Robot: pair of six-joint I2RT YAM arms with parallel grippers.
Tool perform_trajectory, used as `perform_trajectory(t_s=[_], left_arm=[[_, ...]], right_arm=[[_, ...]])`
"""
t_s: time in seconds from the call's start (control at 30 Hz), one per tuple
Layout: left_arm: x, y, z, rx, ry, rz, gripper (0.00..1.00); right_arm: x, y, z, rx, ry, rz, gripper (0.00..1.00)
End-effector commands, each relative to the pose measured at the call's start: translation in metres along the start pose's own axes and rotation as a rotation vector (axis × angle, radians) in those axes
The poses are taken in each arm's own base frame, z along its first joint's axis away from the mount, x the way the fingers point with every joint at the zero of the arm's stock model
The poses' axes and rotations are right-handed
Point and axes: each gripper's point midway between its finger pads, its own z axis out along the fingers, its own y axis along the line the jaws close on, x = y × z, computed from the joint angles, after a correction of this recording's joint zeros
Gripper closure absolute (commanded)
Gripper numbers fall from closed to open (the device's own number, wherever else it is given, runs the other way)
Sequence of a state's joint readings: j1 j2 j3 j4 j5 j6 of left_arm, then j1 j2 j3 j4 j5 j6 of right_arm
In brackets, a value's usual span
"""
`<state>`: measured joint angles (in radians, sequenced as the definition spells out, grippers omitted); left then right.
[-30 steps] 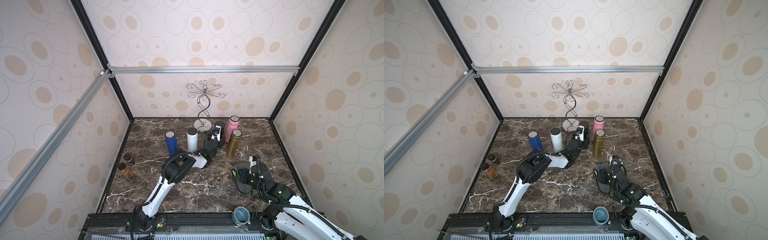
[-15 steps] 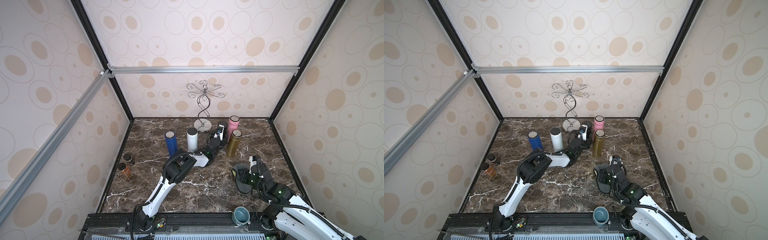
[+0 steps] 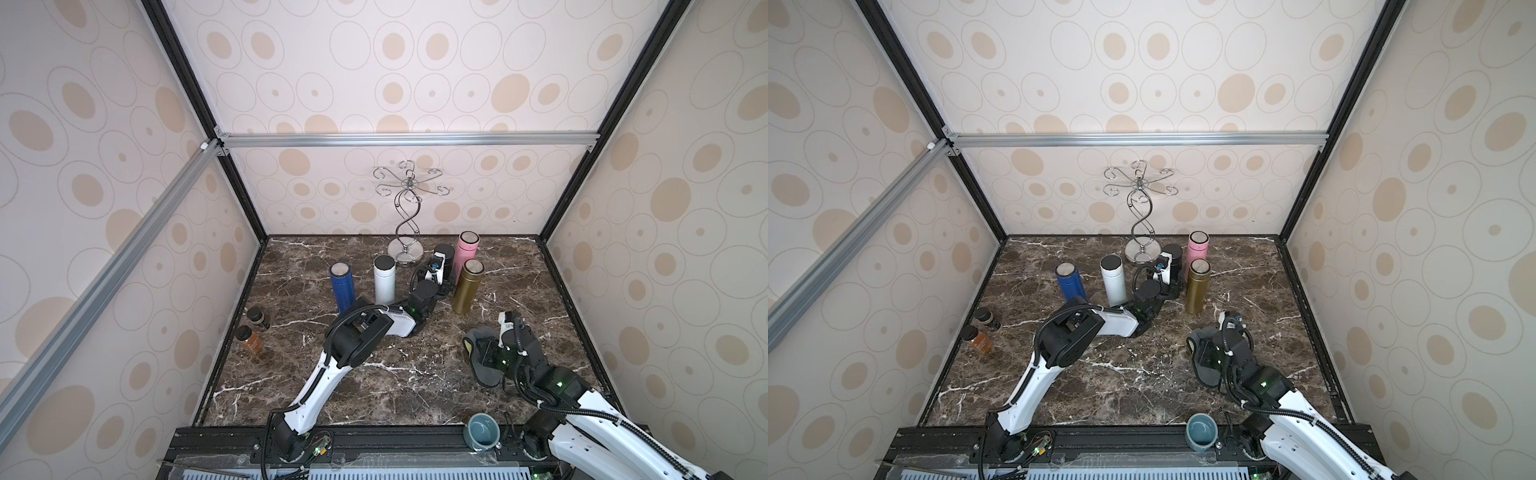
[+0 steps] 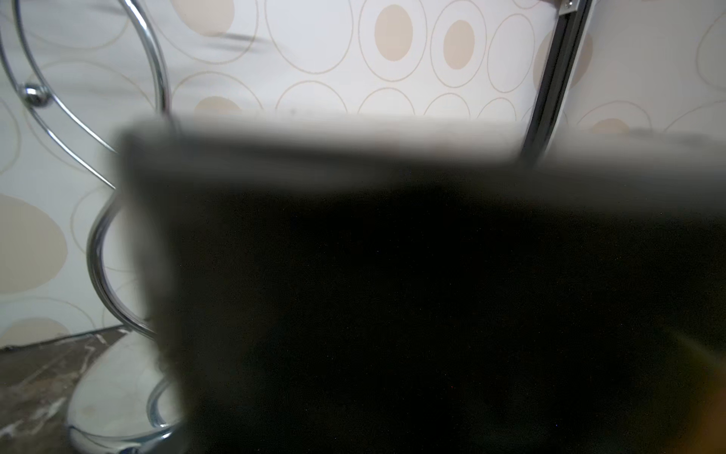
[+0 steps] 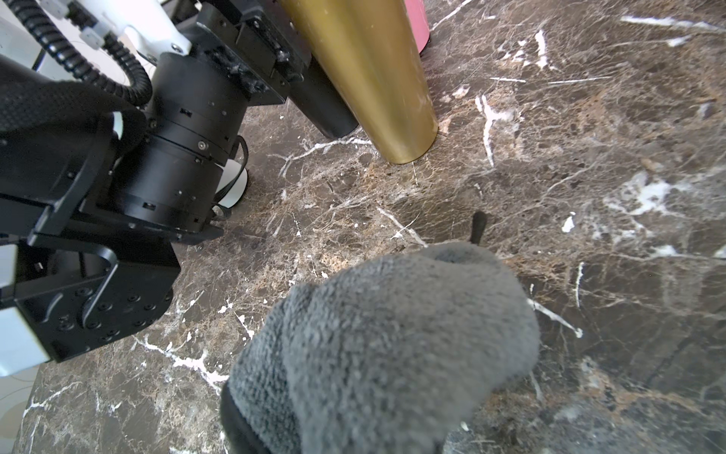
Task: Wipe the surface of the thermos
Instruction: Place the thermos at the center of the board.
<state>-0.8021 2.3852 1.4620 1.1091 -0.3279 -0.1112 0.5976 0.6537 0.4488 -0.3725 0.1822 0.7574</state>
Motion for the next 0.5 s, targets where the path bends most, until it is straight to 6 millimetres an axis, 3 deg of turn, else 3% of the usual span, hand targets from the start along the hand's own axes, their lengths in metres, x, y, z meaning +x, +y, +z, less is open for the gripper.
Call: perform_trajectory(t_s=[0.0, 0.1, 0.47], left_arm=[[-0.036, 0.006, -0.001, -0.026, -0.081, -0.014, 0.12], [-0.038, 0.008, -0.002, -0.033, -0.088, -0.008, 0.0], [-0.043, 0.011, -0.016, -0.02, -0.104, -0.008, 0.0]], right_arm=[[-0.007, 0.003, -0.001, -0.011, -0.022, 0.024, 1.0], [-0.008, 0.003, -0.002, -0.011, -0.025, 0.023, 1.0], [-0.012, 0.008, -0.003, -0.021, -0.029, 0.013, 1.0]])
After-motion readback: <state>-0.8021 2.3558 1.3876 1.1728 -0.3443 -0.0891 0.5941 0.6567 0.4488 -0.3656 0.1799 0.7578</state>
